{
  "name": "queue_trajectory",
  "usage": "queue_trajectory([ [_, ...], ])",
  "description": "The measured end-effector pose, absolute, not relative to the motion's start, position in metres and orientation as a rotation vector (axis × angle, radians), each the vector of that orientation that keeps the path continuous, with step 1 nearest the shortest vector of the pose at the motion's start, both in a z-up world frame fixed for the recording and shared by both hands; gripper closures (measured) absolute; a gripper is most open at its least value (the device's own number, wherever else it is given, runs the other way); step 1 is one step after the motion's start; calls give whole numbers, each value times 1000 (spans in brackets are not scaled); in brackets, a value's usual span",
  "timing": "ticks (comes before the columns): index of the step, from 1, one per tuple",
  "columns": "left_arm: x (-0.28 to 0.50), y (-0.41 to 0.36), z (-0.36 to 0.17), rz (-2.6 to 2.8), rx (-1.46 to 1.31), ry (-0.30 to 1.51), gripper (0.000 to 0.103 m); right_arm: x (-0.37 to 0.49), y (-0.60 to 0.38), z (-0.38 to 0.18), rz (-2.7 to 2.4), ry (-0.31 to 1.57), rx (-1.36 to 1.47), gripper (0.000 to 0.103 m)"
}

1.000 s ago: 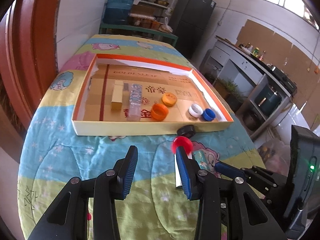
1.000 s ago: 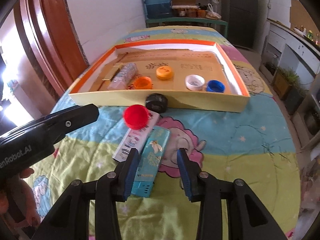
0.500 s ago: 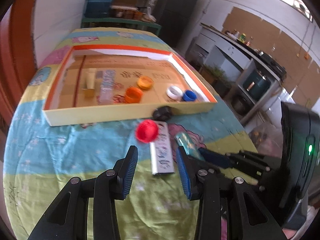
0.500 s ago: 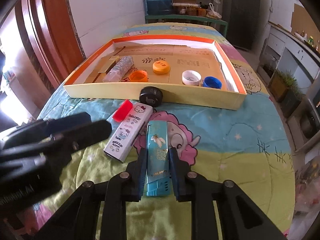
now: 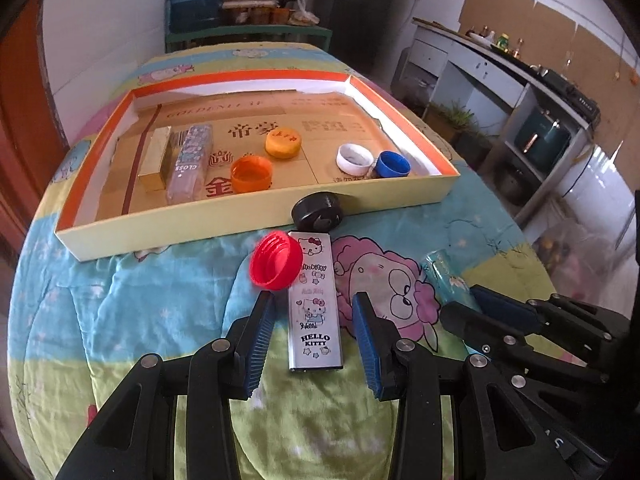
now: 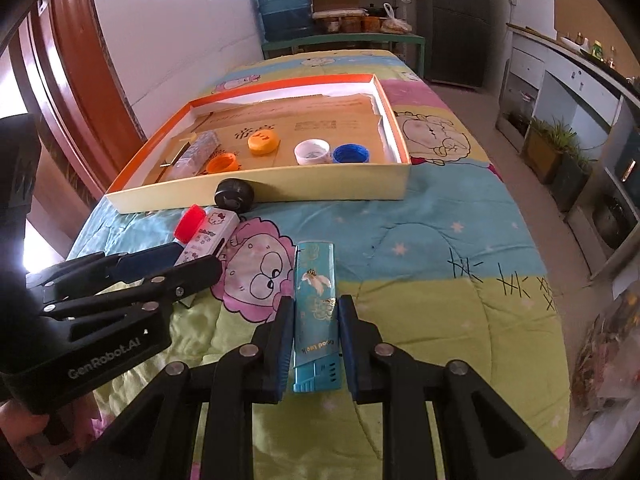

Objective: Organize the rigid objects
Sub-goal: 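Grasp the silver Hello Kitty box with the left gripper while the right gripper grasps the teal box, then carry the Hello Kitty box with the left gripper while the right gripper carries the teal box into the box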

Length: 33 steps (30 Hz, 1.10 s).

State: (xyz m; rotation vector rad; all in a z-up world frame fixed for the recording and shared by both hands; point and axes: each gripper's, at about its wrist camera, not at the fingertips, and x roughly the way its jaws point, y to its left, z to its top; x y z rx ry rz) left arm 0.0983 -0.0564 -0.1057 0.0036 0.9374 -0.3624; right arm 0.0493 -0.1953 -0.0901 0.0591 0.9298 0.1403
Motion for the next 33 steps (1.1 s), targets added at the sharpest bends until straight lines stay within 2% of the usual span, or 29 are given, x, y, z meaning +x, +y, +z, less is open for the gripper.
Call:
queue_trajectory([
  [3,94,-64,-107,-340,71,913,63,50,-195,-92,153,932,66,81],
  [7,88,-71,-107,-329,143,882,76,49,-196,-94,160,932,75,81],
  [33,56,-65,-84,-416,75,859,77,40,-192,-82,172,903,84,81],
])
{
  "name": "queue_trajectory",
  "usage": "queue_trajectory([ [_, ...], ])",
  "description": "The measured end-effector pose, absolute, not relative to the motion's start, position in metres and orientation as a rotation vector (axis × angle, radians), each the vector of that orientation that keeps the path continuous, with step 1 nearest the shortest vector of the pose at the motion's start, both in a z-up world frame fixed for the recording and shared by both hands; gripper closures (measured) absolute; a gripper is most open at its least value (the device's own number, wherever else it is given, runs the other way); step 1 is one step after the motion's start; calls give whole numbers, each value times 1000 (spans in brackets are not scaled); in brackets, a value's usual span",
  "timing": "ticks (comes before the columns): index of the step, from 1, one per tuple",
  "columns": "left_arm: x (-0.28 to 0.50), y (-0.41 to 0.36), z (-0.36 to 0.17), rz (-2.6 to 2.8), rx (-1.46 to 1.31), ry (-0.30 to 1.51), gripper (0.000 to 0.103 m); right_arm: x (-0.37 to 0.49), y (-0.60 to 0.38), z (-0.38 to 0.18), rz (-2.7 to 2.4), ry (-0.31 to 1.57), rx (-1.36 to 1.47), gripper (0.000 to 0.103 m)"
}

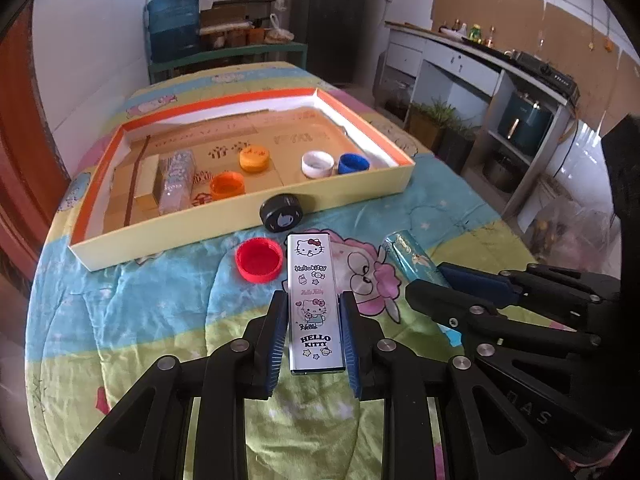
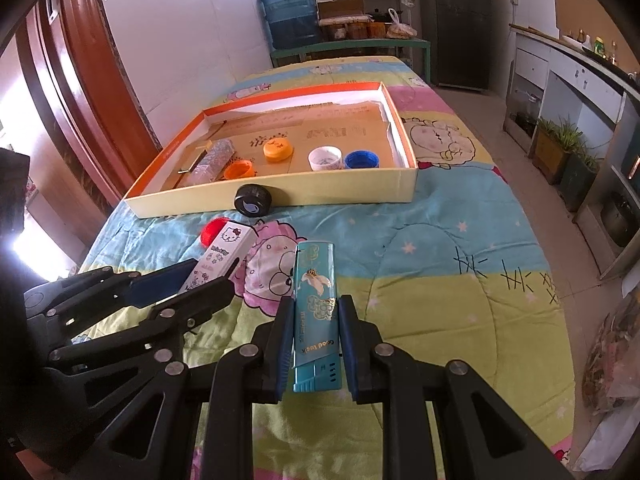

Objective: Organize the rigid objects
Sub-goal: 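Carry the Hello Kitty box with the left gripper while the right gripper carries the teal box into the box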

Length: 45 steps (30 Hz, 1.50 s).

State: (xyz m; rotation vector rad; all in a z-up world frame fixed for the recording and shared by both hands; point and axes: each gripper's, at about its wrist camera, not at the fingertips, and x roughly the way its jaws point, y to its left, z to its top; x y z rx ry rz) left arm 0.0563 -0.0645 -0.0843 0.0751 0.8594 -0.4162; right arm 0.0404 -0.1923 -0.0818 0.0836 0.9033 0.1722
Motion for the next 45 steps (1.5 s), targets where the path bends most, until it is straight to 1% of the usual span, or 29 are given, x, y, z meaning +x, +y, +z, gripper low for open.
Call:
queue_trajectory([
  [13,54,-42,-64,-393,19,811,77,34,-191,-66,174,872,74,81],
  [25,73,-16,-53,-329,-37,786,77,52,-184,-49,195,841,50,81],
  [35,107,-17,-45,-332,-50,757,77,79,-178,-37,199,809,44,81],
  [45,149,-25,-47,-316,-54,768,77,123,-177,-34,198,800,42,81],
])
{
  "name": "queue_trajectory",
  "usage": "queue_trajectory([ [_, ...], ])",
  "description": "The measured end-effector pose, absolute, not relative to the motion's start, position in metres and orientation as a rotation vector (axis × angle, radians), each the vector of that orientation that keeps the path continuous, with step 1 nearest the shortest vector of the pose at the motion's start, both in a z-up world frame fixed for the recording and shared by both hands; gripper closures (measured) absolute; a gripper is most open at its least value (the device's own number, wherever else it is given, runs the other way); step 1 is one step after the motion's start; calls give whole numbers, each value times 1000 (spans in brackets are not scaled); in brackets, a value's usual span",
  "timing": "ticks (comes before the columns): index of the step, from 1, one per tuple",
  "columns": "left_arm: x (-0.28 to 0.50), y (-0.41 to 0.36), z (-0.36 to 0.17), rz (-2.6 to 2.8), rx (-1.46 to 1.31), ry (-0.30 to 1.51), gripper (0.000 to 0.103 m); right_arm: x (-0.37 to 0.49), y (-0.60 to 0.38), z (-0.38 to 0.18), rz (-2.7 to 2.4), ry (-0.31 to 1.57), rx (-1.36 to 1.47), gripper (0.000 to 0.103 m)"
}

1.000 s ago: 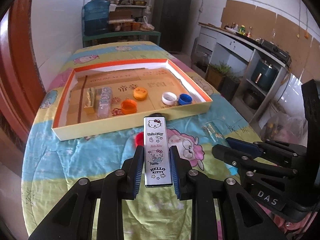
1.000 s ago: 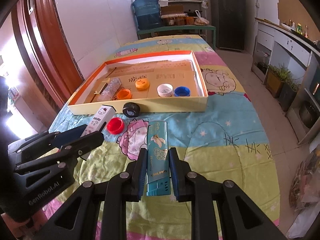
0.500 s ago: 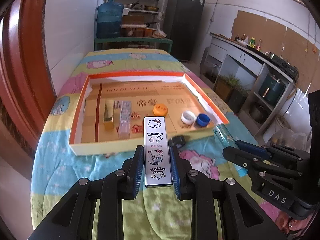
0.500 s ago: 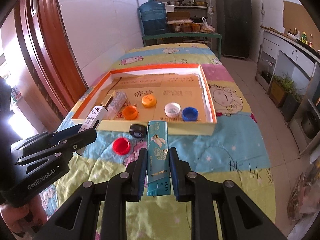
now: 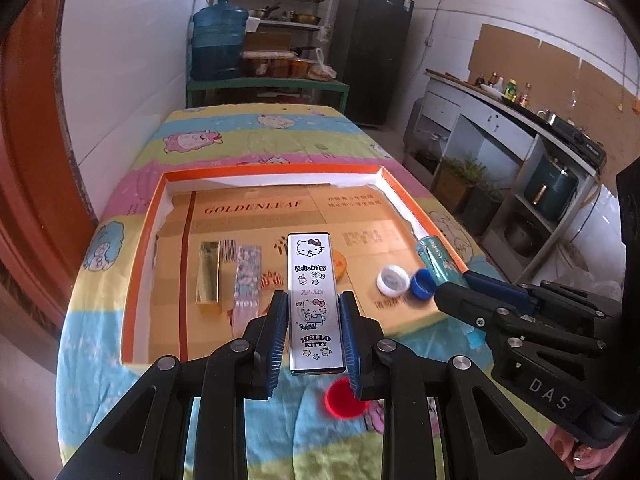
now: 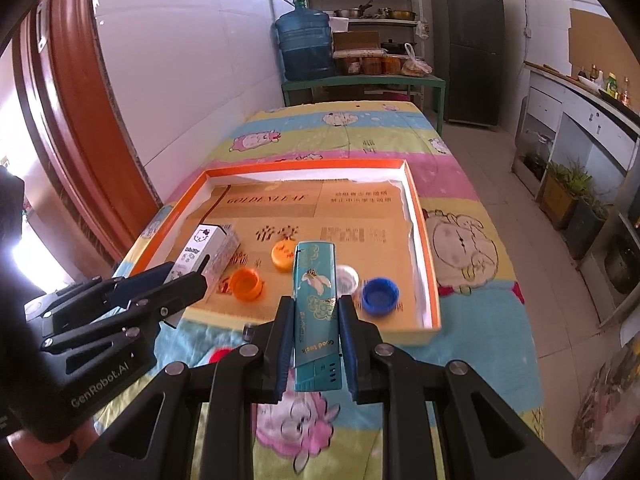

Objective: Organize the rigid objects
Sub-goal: 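Carry the Hello Kitty box with the left gripper while the right gripper carries the teal box into the box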

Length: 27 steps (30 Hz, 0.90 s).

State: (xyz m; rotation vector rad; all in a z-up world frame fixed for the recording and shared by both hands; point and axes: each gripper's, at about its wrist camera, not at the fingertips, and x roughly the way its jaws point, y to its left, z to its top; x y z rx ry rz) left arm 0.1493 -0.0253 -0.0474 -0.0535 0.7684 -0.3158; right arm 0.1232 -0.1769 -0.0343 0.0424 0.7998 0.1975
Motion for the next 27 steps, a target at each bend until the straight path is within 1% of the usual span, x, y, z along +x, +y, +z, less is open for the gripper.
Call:
queue_trajectory([
  [13,191,-33,-61,-303,-84,798,77,170,-170,-49,226,822,73,81],
  [27,212,-40,-78,-290,-69,837,77,196,-172,-72,219,873,75,81],
])
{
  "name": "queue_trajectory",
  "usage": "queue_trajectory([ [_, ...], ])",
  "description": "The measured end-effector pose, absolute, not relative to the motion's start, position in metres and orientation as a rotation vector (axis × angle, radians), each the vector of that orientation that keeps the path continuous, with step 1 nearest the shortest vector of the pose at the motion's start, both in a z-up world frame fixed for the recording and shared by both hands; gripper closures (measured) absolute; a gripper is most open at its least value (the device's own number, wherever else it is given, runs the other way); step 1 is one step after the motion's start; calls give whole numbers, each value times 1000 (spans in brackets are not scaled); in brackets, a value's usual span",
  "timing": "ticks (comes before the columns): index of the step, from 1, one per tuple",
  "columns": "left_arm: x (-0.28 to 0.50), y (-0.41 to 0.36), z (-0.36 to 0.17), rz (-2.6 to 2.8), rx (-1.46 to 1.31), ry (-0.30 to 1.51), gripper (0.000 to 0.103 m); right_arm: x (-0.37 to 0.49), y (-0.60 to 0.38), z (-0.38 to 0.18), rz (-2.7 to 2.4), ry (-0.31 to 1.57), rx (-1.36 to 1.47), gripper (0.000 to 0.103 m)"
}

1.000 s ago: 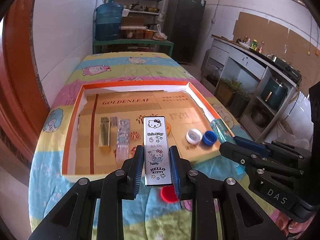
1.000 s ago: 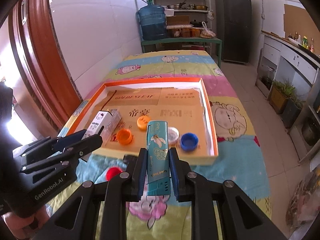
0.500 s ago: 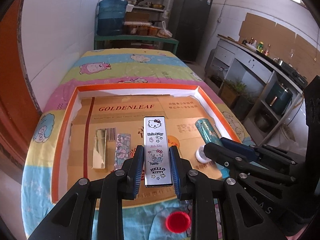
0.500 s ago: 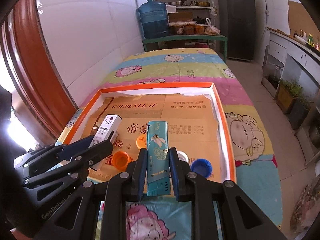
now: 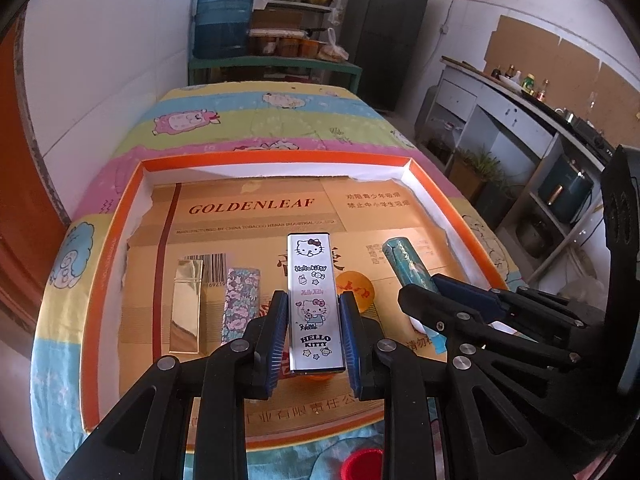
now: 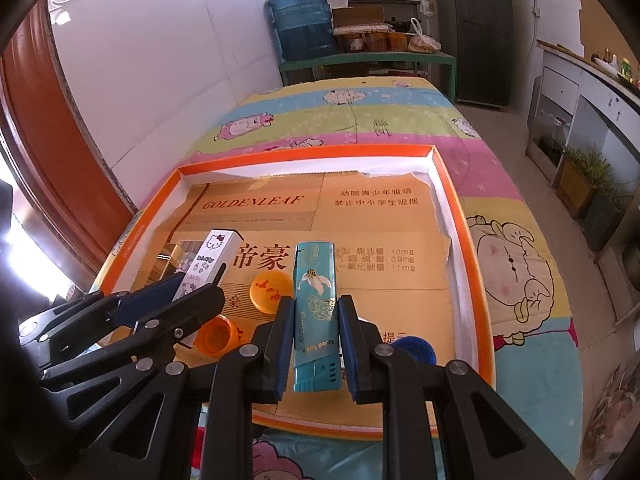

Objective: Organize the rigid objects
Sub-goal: 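Carry the Hello Kitty box with the left gripper while the right gripper carries the teal box into the box, then open the left gripper to set down the Hello Kitty box while the right gripper releases the teal box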

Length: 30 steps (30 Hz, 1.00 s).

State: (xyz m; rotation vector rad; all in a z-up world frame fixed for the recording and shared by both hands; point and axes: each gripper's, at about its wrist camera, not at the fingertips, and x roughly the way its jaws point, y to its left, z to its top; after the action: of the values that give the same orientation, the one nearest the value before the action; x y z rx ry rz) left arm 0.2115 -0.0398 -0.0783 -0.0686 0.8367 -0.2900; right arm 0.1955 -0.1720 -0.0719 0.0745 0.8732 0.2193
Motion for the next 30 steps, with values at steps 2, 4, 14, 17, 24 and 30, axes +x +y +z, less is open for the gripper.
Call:
queue_trajectory([
  [2,213,-41,-79,-289,-67,838,77,197,-173,-73,219,876,74,81],
  [4,214,-41,-80,-286,-63,841,77,198,-173,-74,215,878,73,81],
  [14,222,-46,-93,-282,-52,896,76,202,-174,-78,202,884,63,81],
  [17,222,-45,-94,-282,-54,898,76,202,-173,-79,198,879,54,81],
  [24,222,-45,-94,-284,-63,901,76,201,-172,-79,197,878,50,81],
  [30,221,-41,-91,-294,-89,893,74,201,-172,-78,188,875,44,80],
])
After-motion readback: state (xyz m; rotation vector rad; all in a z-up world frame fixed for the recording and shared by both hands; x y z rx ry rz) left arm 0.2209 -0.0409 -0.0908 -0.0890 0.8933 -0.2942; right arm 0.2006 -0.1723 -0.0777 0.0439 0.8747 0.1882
